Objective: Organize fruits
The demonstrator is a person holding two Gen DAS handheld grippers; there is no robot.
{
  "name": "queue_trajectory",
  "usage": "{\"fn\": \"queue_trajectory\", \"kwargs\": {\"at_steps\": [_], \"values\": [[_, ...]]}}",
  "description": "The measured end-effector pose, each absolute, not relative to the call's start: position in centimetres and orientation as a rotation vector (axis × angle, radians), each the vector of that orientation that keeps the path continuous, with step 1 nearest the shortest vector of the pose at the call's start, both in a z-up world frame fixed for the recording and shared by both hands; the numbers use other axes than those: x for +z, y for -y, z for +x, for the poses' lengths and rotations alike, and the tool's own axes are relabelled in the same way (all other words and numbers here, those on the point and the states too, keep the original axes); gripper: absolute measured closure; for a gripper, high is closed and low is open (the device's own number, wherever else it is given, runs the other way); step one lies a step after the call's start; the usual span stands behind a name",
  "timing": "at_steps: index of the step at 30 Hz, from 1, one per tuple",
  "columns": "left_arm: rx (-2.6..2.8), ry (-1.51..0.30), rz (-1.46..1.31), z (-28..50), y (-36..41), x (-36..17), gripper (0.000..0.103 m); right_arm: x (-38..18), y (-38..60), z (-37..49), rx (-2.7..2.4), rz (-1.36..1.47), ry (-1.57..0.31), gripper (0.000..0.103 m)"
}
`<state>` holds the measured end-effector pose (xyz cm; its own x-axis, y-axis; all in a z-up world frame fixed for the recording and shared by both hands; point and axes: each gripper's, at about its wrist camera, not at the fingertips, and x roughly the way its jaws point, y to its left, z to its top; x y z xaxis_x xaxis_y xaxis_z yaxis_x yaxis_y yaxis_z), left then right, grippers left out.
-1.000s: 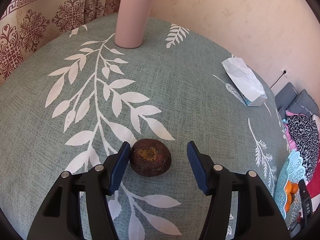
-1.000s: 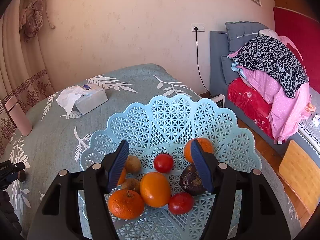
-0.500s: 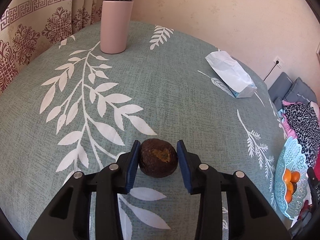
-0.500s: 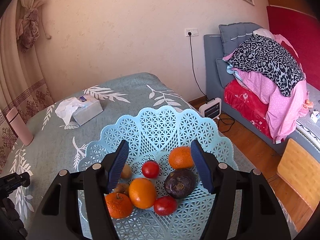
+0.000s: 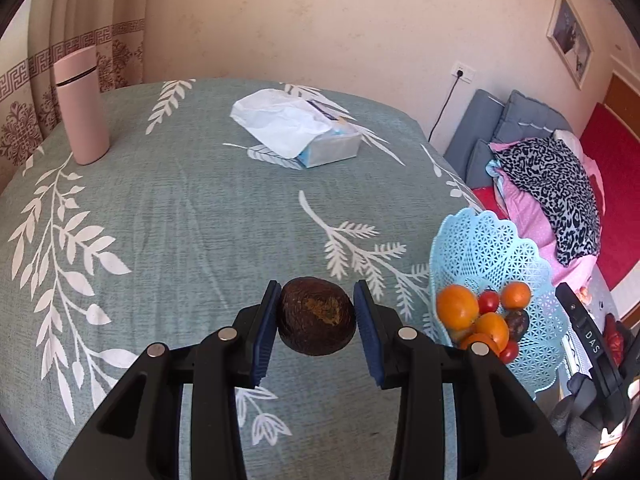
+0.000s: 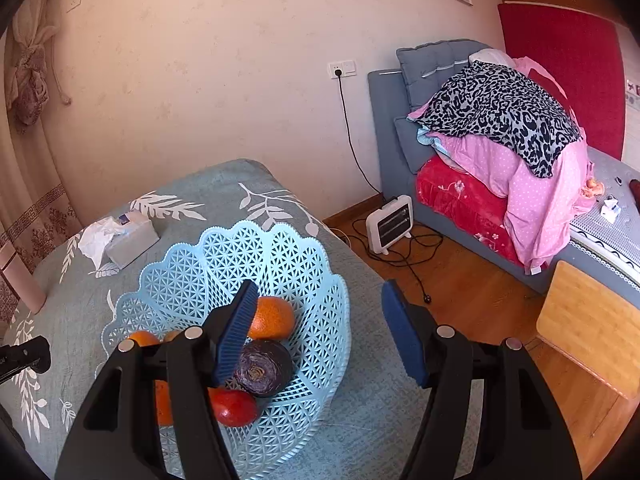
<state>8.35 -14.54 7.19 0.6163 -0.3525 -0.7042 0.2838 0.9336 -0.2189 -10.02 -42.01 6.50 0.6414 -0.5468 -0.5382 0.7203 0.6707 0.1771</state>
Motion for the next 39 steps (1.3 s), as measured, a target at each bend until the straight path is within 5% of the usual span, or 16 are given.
{"fn": "queue_trajectory", "kwargs": {"at_steps": [19, 23, 28, 39], "values": [[-0.665, -0.881, 0.028, 10.1, 27.9, 7.4, 0.065, 6.1, 42.9, -11.1, -0.744, 0.487, -0.443, 0.029], [-0.653, -0.877, -0.001, 10.0, 27.6, 7.5, 0.034, 6.1, 43.2, -11.5, -0.761, 0.504, -0.430, 0.021], [-0.596, -0.841, 0.012, 9.6, 26.5, 7.9, 0.017, 6.1, 43.3, -11.7, -0.768, 0.511, -0.427, 0.019], [-0.384, -0.703, 0.148, 7.7, 24.1, 7.6, 0.008, 6.3, 42.9, -11.7, -0.734, 0.504, -0.418, 0.010]]}}
